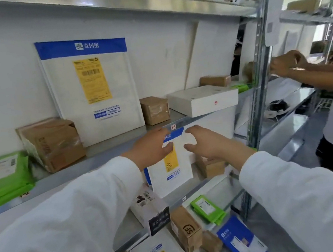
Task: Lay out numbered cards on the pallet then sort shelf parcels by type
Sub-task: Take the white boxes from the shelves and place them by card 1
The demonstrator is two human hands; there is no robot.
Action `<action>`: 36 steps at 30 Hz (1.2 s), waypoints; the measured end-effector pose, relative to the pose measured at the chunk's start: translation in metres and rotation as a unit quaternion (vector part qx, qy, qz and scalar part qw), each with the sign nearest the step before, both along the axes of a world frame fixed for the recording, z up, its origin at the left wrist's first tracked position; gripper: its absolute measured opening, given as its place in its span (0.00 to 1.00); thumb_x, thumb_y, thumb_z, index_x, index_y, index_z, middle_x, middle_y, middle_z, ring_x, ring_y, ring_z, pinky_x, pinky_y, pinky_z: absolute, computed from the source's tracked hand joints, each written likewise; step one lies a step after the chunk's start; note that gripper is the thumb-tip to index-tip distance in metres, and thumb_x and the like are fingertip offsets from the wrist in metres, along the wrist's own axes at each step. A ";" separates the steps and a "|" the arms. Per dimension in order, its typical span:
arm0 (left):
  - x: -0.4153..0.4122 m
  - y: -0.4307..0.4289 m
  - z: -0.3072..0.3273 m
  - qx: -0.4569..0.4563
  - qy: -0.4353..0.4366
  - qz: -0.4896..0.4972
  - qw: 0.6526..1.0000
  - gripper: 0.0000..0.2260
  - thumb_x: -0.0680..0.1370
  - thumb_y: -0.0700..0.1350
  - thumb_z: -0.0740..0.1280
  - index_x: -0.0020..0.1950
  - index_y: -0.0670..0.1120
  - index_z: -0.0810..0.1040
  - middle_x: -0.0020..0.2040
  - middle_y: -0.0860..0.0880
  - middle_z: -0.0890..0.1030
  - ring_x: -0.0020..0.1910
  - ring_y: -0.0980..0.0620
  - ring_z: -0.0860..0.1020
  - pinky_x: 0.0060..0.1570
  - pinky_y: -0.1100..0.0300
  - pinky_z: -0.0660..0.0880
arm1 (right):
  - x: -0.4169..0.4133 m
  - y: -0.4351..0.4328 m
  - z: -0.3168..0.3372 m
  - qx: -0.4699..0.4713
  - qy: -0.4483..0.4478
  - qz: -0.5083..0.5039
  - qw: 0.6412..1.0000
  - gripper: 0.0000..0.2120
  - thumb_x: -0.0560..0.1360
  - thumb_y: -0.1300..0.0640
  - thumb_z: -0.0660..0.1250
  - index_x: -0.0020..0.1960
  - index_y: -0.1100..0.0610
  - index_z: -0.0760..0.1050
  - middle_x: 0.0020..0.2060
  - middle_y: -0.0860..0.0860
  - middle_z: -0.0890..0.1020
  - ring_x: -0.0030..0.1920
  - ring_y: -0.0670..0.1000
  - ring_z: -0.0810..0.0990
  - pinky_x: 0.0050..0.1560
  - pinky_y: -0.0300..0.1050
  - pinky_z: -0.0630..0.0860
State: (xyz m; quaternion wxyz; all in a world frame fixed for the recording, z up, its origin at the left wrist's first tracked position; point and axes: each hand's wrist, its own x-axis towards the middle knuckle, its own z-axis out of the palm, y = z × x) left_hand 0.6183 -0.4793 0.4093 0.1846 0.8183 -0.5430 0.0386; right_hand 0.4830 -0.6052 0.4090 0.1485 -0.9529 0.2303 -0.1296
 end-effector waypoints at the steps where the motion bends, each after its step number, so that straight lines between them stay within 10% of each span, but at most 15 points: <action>1: -0.004 -0.013 0.007 -0.002 -0.003 0.004 1.000 0.12 0.79 0.52 0.64 0.60 0.50 0.72 0.54 0.49 0.77 0.49 0.52 0.76 0.40 0.61 0.71 | -0.007 -0.014 0.005 -0.004 -0.004 -0.008 1.000 0.25 0.79 0.49 0.63 0.73 0.52 0.62 0.71 0.50 0.68 0.68 0.52 0.70 0.67 0.48 0.68; 7: -0.023 -0.080 0.036 -0.027 -0.006 0.018 0.999 0.09 0.79 0.49 0.61 0.56 0.46 0.73 0.49 0.50 0.77 0.43 0.51 0.76 0.37 0.59 0.72 | -0.034 -0.101 0.032 -0.035 0.006 -0.029 0.999 0.27 0.78 0.47 0.62 0.74 0.57 0.62 0.71 0.53 0.67 0.68 0.54 0.69 0.68 0.53 0.68; 13: -0.037 -0.144 0.060 -0.019 -0.043 0.082 0.996 0.19 0.81 0.49 0.61 0.70 0.43 0.69 0.67 0.44 0.72 0.65 0.45 0.72 0.63 0.54 0.68 | -0.049 -0.186 0.066 -0.066 0.001 -0.019 0.998 0.28 0.79 0.48 0.61 0.75 0.58 0.61 0.73 0.54 0.65 0.70 0.55 0.67 0.69 0.52 0.66; 20: -0.038 -0.202 0.074 -0.032 -0.036 0.115 0.992 0.19 0.81 0.50 0.59 0.70 0.44 0.69 0.67 0.46 0.72 0.59 0.48 0.74 0.56 0.59 0.70 | -0.049 -0.262 0.083 -0.082 -0.013 0.003 0.997 0.26 0.79 0.48 0.62 0.72 0.59 0.64 0.71 0.56 0.66 0.68 0.56 0.69 0.64 0.49 0.69; 26: -0.030 -0.227 0.077 -0.016 -0.026 0.162 0.986 0.20 0.81 0.51 0.59 0.72 0.44 0.67 0.69 0.46 0.71 0.62 0.47 0.73 0.56 0.59 0.69 | -0.028 -0.304 0.084 -0.047 -0.023 0.021 0.998 0.11 0.77 0.48 0.63 0.50 0.55 0.69 0.47 0.52 0.74 0.48 0.53 0.74 0.39 0.44 0.67; 36: 0.028 -0.263 0.067 0.025 -0.020 0.218 0.975 0.20 0.82 0.51 0.56 0.71 0.42 0.67 0.68 0.45 0.71 0.65 0.46 0.71 0.51 0.58 0.63 | 0.046 -0.353 0.071 -0.048 0.014 0.010 0.999 0.18 0.79 0.47 0.60 0.62 0.58 0.71 0.55 0.55 0.78 0.53 0.55 0.77 0.45 0.44 0.70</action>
